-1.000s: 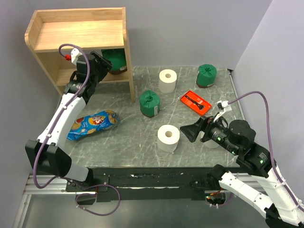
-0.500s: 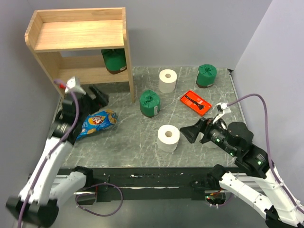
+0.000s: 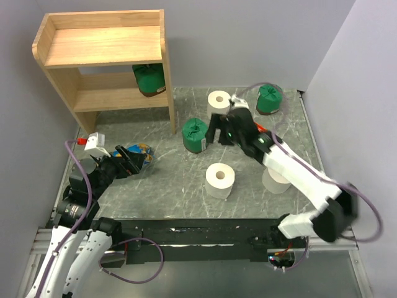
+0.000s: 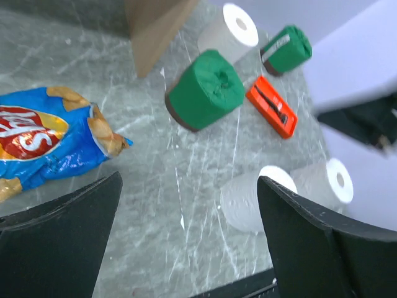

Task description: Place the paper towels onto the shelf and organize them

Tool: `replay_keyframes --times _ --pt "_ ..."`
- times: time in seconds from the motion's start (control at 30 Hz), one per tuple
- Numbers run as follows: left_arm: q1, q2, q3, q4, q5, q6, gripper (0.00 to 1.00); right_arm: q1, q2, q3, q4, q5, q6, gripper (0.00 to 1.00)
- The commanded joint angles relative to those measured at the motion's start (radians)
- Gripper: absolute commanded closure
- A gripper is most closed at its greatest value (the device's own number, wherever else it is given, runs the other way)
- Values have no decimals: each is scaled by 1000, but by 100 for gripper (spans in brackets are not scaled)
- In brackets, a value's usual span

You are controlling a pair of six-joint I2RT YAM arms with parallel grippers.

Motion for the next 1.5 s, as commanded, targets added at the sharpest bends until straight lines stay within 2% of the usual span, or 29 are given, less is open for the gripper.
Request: replay_keyframes --times 0.0,0.13,0.37,0.73,0.9,1.03,1.07,1.17,1.27,1.47 --pt "-5 -4 20 50 52 42 4 -74 209 192 -9 22 -2 4" --pt "-6 25 9 77 123 45 4 -117 348 270 41 -50 -51 4" --pt "-28 14 9 69 118 48 4 -177 540 410 19 -170 -101 4" --pt "-28 -9 12 67 121 56 4 -177 663 494 5 -265 -81 7" --pt "-28 -26 9 66 109 54 4 -159 749 543 -84 -220 -74 10" --pt "-29 -26 18 43 48 47 4 -153 752 548 -132 -204 -68 19" --pt "-29 -27 17 43 44 44 4 -151 735 540 -132 -203 -68 26" --pt "-31 -35 15 43 31 41 4 -135 694 514 -112 -204 -88 36" --pt "-37 -27 17 32 12 39 4 -99 648 476 -115 -209 -102 42" --pt "-57 -9 14 29 -18 31 4 -15 536 300 -61 -259 -99 45"
